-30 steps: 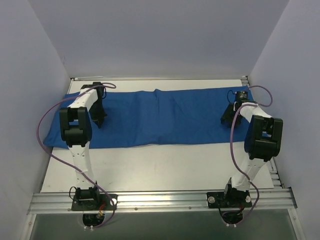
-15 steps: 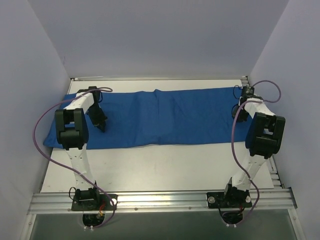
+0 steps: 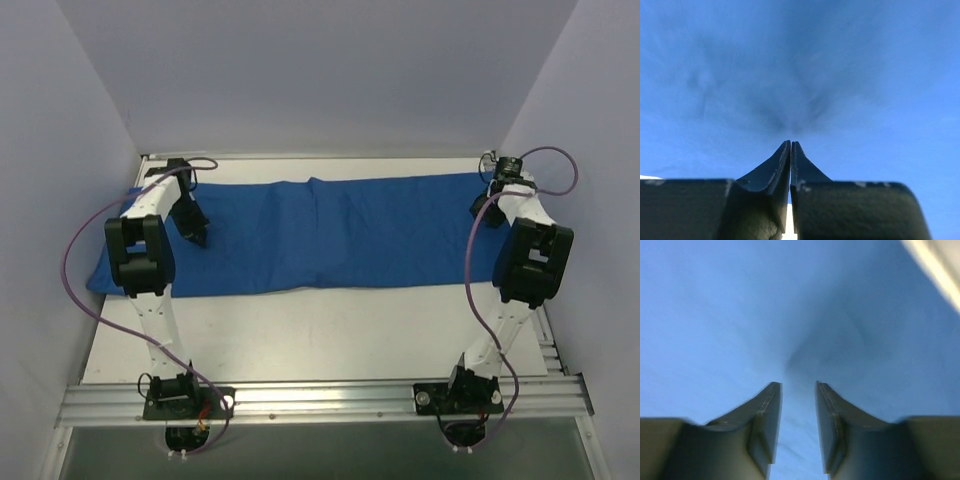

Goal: Open and lay out the surgical kit
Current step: Open the surgical kit at the center of the board.

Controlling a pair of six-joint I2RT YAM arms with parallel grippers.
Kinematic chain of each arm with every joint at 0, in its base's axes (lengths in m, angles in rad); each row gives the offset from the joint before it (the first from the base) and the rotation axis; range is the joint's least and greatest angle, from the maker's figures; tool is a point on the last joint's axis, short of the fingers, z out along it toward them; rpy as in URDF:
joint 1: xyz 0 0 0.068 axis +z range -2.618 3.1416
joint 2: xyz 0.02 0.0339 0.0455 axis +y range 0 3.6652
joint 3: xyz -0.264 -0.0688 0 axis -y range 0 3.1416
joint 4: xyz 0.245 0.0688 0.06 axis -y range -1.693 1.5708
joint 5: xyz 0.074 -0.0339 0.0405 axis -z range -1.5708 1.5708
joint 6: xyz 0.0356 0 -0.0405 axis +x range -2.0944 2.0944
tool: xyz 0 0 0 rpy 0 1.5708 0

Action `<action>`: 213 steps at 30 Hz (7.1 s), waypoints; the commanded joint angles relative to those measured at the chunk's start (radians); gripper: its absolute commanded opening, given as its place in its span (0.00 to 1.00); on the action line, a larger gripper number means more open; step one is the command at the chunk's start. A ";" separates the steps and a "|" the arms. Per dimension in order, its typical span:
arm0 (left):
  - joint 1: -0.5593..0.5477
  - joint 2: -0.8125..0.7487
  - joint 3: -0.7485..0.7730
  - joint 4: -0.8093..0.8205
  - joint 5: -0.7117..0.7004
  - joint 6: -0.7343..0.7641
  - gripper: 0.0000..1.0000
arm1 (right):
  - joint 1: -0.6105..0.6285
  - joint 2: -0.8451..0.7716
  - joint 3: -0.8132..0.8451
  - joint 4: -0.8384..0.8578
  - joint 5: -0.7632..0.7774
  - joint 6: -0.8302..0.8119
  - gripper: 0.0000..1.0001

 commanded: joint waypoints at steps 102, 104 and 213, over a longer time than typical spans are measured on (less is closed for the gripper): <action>-0.103 0.276 0.465 -0.093 0.059 0.007 0.02 | -0.012 0.626 0.972 0.148 0.219 0.048 0.00; -0.098 0.271 0.465 -0.094 0.056 0.007 0.02 | -0.011 0.597 0.972 0.129 0.218 0.050 0.00; 0.092 -0.266 0.050 -0.010 -0.021 -0.060 0.53 | 0.797 0.428 0.943 0.096 -0.371 -0.188 0.10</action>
